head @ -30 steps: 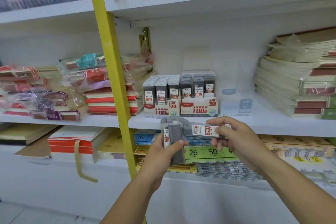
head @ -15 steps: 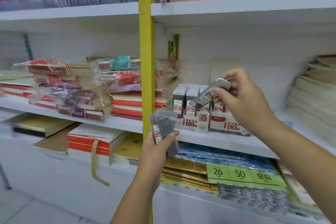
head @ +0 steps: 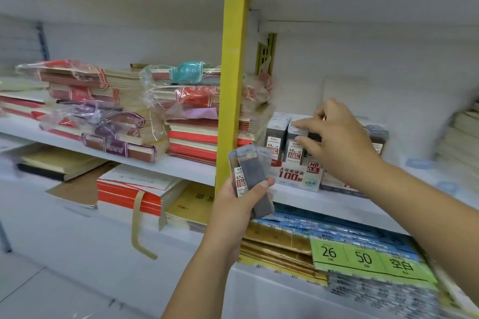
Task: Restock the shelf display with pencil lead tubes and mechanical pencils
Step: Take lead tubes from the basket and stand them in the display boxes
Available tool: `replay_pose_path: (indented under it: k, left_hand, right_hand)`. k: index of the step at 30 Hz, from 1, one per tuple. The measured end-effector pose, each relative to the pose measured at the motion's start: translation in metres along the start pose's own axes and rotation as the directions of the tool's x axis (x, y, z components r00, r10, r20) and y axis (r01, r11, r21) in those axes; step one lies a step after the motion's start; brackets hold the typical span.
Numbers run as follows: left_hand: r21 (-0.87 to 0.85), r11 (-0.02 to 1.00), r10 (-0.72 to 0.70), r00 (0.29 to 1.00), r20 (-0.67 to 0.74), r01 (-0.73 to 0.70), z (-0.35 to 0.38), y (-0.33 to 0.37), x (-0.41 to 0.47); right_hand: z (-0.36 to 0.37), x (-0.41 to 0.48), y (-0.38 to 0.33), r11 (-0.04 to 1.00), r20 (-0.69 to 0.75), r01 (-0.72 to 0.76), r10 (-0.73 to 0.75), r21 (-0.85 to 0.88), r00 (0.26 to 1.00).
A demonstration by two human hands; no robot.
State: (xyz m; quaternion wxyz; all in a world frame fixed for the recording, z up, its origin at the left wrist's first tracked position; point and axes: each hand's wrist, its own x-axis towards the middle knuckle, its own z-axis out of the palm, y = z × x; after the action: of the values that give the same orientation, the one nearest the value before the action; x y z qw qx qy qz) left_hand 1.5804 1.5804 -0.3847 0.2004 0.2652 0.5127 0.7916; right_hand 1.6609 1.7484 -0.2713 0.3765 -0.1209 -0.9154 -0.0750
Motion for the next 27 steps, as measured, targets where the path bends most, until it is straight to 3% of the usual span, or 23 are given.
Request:
replay_pose_path:
  k: [4,7,10,12,17,21,27]
  left_hand:
    - [0.006,1.0,-0.006,0.999,0.049,0.005,0.005,-0.001,-0.004]
    - [0.045,0.999,-0.023,0.997,0.075,0.019,0.012,-0.003,-0.009]
    - [0.094,0.995,-0.044,0.99,0.134,0.032,0.02,-0.006,-0.015]
    - [0.149,0.988,-0.049,0.985,0.165,0.024,0.027,-0.006,-0.02]
    - [0.256,0.966,-0.078,0.976,0.206,0.024,0.043,-0.013,-0.031]
    - [0.272,0.96,-0.127,0.965,0.23,0.061,0.047,-0.014,-0.039]
    - [0.214,0.969,-0.178,0.946,0.271,0.121,0.051,-0.016,-0.043]
  right_hand:
    - [0.005,-0.02,0.002,0.997,-0.048,-0.021,0.018,-0.073,0.999]
    - [0.004,-0.048,-0.002,0.971,-0.113,-0.042,0.07,0.235,0.991]
    - [0.002,-0.078,-0.009,0.773,0.011,-0.154,0.187,0.616,0.982]
    - [0.003,-0.092,-0.012,0.645,0.133,-0.257,0.235,0.72,0.963]
    - [0.001,-0.107,-0.002,0.418,0.29,-0.401,0.306,0.815,0.907]
    - [-0.006,-0.115,0.012,0.195,0.326,-0.389,0.292,0.9,0.899]
    - [-0.011,-0.124,0.025,0.104,0.342,-0.38,0.267,0.919,0.901]
